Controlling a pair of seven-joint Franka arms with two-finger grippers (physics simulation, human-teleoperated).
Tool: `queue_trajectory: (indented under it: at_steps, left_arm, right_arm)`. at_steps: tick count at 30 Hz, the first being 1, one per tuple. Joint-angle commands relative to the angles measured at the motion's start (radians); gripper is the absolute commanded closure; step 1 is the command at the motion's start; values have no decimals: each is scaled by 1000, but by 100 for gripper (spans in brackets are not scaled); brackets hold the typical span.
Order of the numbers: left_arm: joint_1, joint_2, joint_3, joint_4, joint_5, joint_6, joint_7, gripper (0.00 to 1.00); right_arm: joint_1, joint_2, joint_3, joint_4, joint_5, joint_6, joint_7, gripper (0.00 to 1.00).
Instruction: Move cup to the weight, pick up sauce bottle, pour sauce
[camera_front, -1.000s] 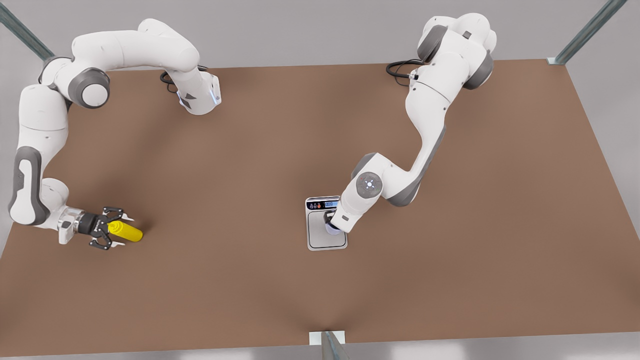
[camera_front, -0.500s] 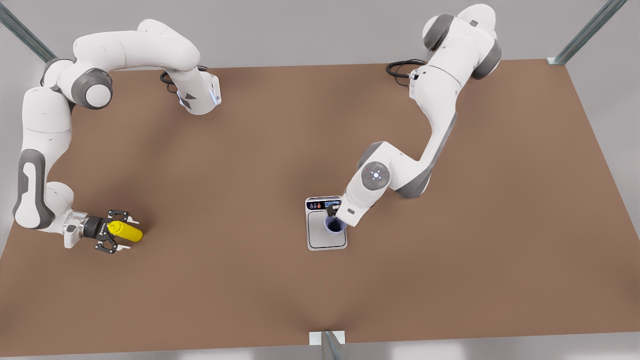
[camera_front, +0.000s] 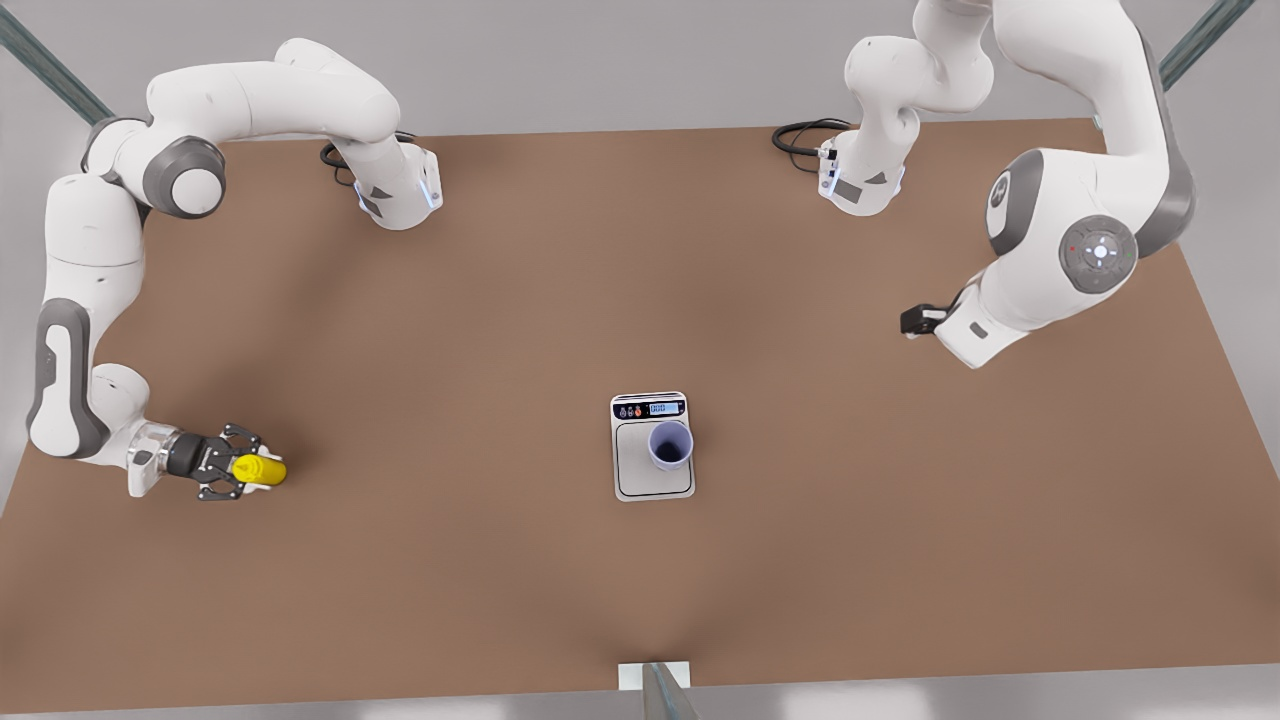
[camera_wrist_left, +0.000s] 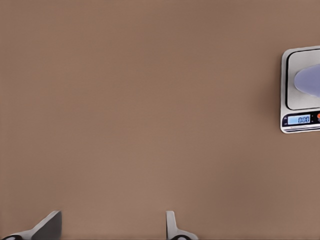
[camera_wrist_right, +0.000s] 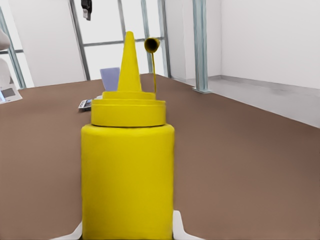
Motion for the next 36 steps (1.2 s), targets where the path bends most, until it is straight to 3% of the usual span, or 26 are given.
queue_trajectory:
  at_steps: [1,11,16,23,32,36]
  left_arm:
    - [3,1,0,0,6,0,0,0]
    - [5,15,3,0,6,3,0,0]
    - [9,17,3,0,6,6,0,0]
    - [9,18,3,2,6,6,2,0]
    - [9,18,3,3,6,8,2,0]
    - [9,28,3,6,6,11,2,0]
  right_arm:
    - [1,0,0,0,0,0,0,47]
    - [31,-55,9,26,-12,-14,60,48]
    - [278,-98,6,244,-170,31,311,48]
    - [481,-172,3,356,-346,72,644,48]
    - [821,-253,4,394,-788,206,1084,48]
    - [918,-265,1,396,-882,233,1216,47]
